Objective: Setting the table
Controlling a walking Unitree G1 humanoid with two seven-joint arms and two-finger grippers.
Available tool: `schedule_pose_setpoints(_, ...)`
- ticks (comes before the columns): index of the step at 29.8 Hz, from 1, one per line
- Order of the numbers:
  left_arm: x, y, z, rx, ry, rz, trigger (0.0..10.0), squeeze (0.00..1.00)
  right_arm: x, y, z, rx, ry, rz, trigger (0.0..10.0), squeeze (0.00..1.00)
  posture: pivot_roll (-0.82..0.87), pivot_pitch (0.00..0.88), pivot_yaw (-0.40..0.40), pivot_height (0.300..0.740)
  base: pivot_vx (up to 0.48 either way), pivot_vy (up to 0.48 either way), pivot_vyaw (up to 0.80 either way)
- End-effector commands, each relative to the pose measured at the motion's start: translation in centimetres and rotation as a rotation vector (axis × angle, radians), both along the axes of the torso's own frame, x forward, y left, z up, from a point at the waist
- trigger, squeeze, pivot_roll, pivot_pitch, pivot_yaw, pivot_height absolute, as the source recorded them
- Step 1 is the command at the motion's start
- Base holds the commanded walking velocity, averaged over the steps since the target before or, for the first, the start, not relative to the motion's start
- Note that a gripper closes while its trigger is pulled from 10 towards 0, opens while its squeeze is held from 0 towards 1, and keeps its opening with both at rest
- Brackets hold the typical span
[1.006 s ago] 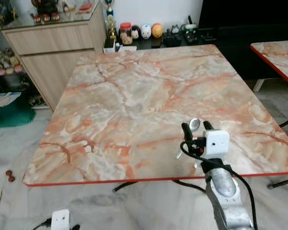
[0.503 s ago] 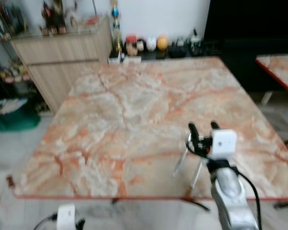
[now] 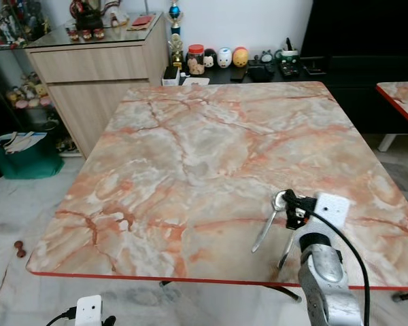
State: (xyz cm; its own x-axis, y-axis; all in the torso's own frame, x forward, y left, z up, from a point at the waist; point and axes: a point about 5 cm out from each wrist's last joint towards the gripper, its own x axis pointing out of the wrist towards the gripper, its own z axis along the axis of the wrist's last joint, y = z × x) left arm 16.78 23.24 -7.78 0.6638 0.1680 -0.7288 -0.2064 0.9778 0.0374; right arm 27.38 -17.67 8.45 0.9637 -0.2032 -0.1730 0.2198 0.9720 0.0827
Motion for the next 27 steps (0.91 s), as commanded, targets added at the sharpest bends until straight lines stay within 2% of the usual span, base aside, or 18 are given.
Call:
schedule_pose_setpoints(1,-0.2,0.4,0.0,0.012,0.013,-0.004,10.0,0.00,-0.2,0.7,-0.5,0.021,0.049,0.040,10.0,1.00,-0.10,0.000,0.057,0.740,0.000,0.000,0.00)
schedule_pose_setpoints(2,-0.2,0.4,0.0,0.013,0.013,-0.005,10.0,0.00,-0.4,1.0,-0.6,0.020,0.054,0.067,10.0,1.00,-0.10,0.000,0.058,0.740,0.000,0.000,0.00)
schedule_pose_setpoints(3,-0.2,0.4,0.0,0.013,0.013,-0.006,10.0,0.00,-0.5,1.2,-0.6,0.015,0.057,0.078,10.0,0.44,-0.10,0.000,0.059,0.740,0.000,0.000,0.00)
schedule_pose_setpoints(4,-0.2,0.4,0.0,0.013,0.013,-0.006,10.0,0.00,-0.5,1.2,-0.6,0.015,0.057,0.078,10.0,0.44,-0.10,0.000,0.059,0.740,0.000,0.000,0.00)
schedule_pose_setpoints(5,-0.2,0.3,0.0,0.013,0.013,-0.007,10.0,0.00,-0.7,1.3,-0.9,0.015,0.072,0.085,10.0,0.00,-0.10,0.000,0.059,0.740,0.000,0.000,0.00)
schedule_pose_setpoints(9,-0.1,0.0,-0.1,0.011,0.016,-0.013,10.0,0.00,-0.8,1.2,-1.4,0.040,0.130,0.062,10.0,0.00,-0.10,0.000,0.059,0.740,0.000,0.000,0.00)
schedule_pose_setpoints(19,-0.2,0.2,-0.1,0.013,0.019,-0.007,10.0,0.00,-0.8,0.8,-0.9,0.050,0.121,0.042,10.0,0.00,-0.10,0.000,0.054,0.740,0.000,0.000,0.00)
schedule_pose_setpoints(23,-0.3,0.3,-0.1,0.016,0.021,-0.006,10.0,0.00,-1.3,0.4,-0.5,0.059,0.101,0.015,10.0,0.00,-0.10,0.000,0.055,0.740,0.000,0.000,0.00)
schedule_pose_setpoints(27,-0.3,0.3,-0.1,0.016,0.020,-0.008,10.0,0.00,-1.7,0.2,-1.0,0.051,0.123,0.013,10.0,0.00,-0.10,0.000,0.054,0.740,0.000,0.000,0.00)
